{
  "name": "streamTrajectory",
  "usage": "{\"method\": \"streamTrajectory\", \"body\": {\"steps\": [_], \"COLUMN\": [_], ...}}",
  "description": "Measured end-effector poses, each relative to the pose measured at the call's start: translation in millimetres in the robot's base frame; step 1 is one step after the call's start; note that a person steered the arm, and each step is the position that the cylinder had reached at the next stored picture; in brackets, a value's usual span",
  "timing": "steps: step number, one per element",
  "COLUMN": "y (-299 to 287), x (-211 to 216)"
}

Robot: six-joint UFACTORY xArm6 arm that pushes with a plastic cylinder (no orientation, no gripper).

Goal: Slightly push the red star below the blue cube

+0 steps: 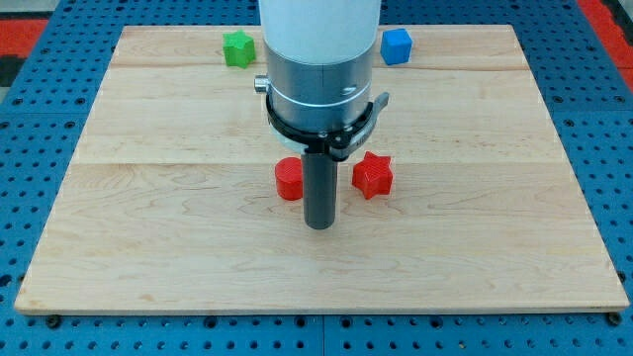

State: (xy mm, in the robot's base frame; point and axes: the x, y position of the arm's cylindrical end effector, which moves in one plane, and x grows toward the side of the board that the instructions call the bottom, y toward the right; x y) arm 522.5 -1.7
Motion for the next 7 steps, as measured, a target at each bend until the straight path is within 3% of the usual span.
{"method": "streamTrajectory", "body": {"steps": [2, 6, 7], "y": [0, 78, 34], "x": [-9, -64, -62]}}
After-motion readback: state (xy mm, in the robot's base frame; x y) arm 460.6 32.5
